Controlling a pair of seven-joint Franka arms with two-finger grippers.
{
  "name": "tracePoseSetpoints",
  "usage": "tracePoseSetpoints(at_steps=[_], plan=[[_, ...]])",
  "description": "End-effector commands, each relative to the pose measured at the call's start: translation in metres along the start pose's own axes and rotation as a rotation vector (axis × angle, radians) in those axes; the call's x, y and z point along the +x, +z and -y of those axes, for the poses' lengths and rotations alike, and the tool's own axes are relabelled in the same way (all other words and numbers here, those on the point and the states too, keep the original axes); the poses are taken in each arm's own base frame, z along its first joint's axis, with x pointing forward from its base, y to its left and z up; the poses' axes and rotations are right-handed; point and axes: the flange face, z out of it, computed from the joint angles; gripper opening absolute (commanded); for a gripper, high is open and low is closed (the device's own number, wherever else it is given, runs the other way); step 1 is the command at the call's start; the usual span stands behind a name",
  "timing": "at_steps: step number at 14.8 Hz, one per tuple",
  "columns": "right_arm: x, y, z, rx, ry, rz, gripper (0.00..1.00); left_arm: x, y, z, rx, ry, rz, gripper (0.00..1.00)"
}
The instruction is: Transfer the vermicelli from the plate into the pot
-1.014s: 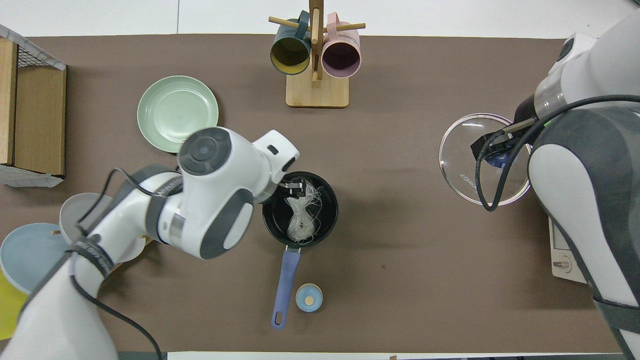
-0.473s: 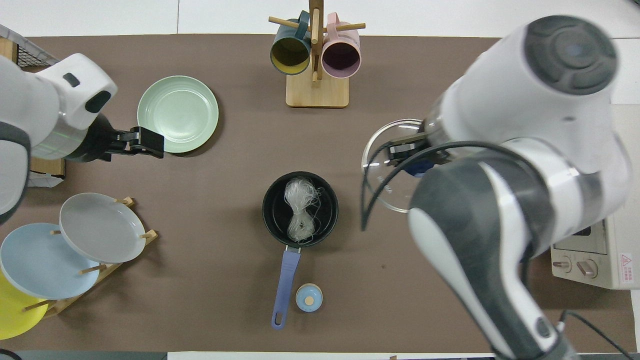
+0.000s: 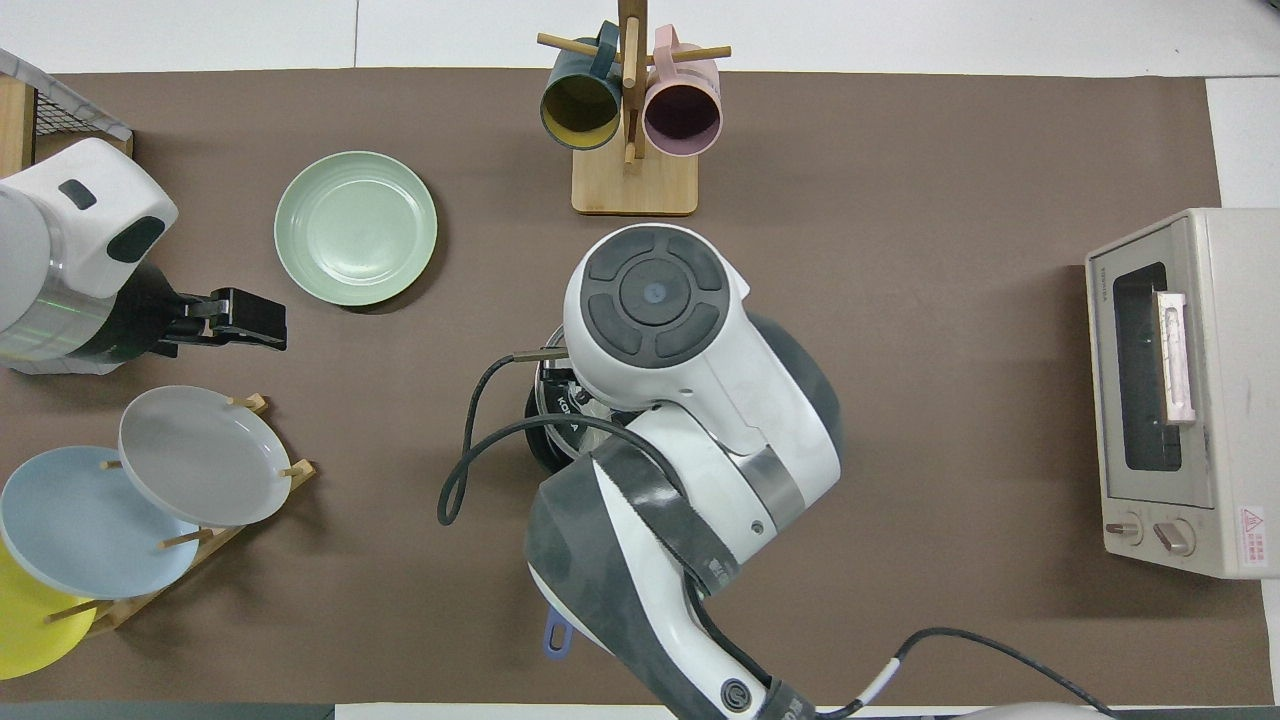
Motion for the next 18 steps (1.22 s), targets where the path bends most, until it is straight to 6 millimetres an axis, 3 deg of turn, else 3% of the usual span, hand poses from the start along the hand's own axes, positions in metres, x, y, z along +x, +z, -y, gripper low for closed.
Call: tracePoseSetpoints(at_steps=[1,5,7,11,18], plan=[[-0.003,0.018,0.003,-0.012,0.002,0.003,0.00,-0.005,-0.016,0.000,0.053,0.022,0.046,1.00],[-0.012,0.041,0.005,-0.005,0.039,0.013,0.00,-0.008,-0.026,0.003,0.049,0.016,0.075,1.00],[-0.017,0.051,0.014,-0.015,0.032,0.022,0.00,-0.007,-0.026,0.015,0.042,-0.016,0.079,1.00],[-0.023,0.063,0.027,-0.014,0.036,0.014,0.00,-0.005,-0.026,0.019,0.023,-0.034,0.075,1.00],[-0.026,0.071,0.024,-0.032,0.033,0.023,0.00,-0.004,-0.026,0.019,0.024,-0.046,0.066,1.00]])
